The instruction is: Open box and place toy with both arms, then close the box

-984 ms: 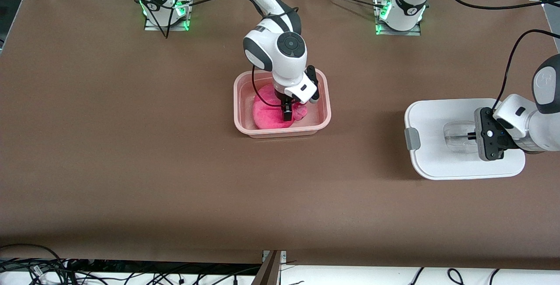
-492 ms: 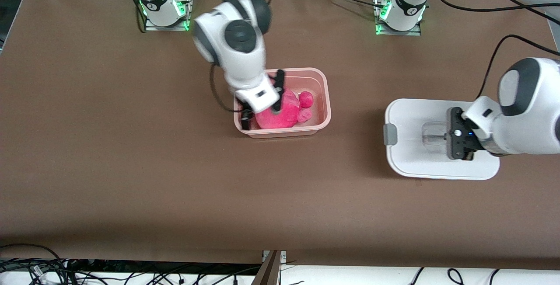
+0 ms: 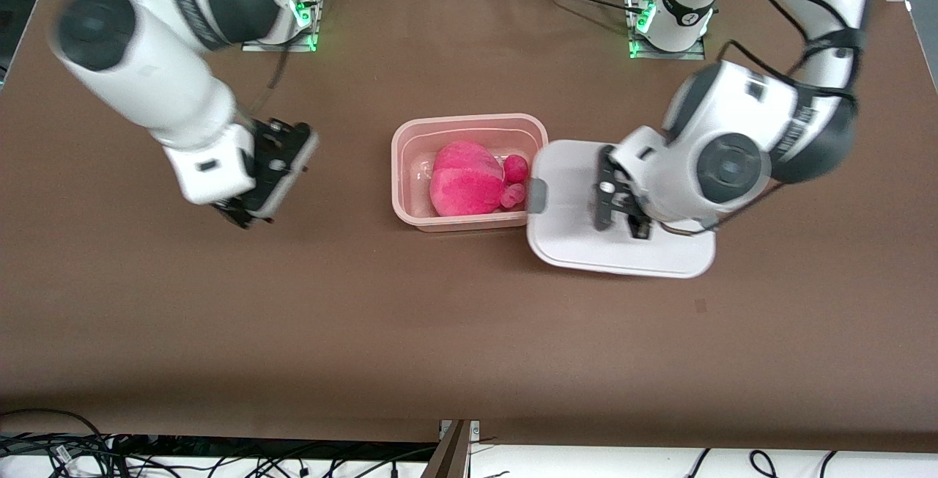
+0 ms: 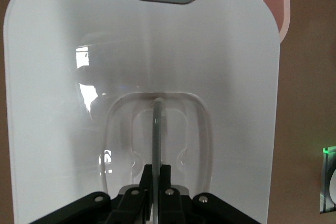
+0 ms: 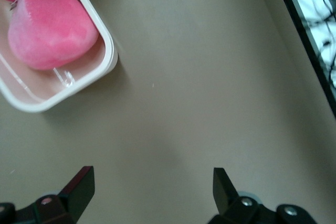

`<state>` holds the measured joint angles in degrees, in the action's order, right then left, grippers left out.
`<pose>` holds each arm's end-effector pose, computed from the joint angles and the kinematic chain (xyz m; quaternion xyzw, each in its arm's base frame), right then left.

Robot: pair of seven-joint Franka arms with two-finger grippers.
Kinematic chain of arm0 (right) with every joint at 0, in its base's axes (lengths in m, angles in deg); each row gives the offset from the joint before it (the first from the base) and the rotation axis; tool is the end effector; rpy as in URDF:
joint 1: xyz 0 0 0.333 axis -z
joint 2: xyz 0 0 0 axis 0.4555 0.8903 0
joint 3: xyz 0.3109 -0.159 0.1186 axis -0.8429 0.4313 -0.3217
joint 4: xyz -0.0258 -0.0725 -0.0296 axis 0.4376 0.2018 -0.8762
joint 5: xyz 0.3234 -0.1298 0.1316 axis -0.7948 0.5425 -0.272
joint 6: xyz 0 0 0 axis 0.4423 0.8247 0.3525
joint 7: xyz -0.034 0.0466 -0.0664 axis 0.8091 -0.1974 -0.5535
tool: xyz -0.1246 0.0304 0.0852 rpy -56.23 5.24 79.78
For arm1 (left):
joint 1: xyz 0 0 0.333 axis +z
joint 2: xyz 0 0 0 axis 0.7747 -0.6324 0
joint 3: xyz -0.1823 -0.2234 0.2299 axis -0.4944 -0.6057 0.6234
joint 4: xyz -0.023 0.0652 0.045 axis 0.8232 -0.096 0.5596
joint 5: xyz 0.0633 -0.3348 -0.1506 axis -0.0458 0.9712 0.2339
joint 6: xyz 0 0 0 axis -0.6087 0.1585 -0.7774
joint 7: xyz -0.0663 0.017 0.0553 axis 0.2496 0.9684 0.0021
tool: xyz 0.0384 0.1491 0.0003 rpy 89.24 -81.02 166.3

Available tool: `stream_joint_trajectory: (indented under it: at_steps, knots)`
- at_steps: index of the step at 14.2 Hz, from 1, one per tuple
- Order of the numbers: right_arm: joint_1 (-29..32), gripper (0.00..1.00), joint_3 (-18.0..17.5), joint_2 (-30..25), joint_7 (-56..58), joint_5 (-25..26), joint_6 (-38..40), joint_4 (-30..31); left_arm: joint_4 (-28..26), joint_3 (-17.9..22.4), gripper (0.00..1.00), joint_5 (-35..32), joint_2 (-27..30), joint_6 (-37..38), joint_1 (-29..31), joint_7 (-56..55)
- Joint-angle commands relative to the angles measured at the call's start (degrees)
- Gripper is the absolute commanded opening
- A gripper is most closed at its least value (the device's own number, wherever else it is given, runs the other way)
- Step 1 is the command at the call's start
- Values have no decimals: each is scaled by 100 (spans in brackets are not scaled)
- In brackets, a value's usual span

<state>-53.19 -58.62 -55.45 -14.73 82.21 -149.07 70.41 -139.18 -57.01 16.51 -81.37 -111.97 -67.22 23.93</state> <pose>0.6048 0.2125 0.5757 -0.8616 -0.5067 -0.0252 0.0154 0.6128 -0.2866 0.4384 0.6829 -0.7206 -0.0950 0.0728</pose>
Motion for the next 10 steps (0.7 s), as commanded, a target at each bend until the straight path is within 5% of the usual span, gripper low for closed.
stream_joint_trajectory:
  at_steps: [1,10]
  knots:
    - [-18,100,423,-566,-104,-164,432,276,52,93,0,82,-91,-169,-682,-681]
    - [1115,100,302,-1939,-2580,-32,1021,1472,52,93,0,153,-495,-1101,-1852,-2299]
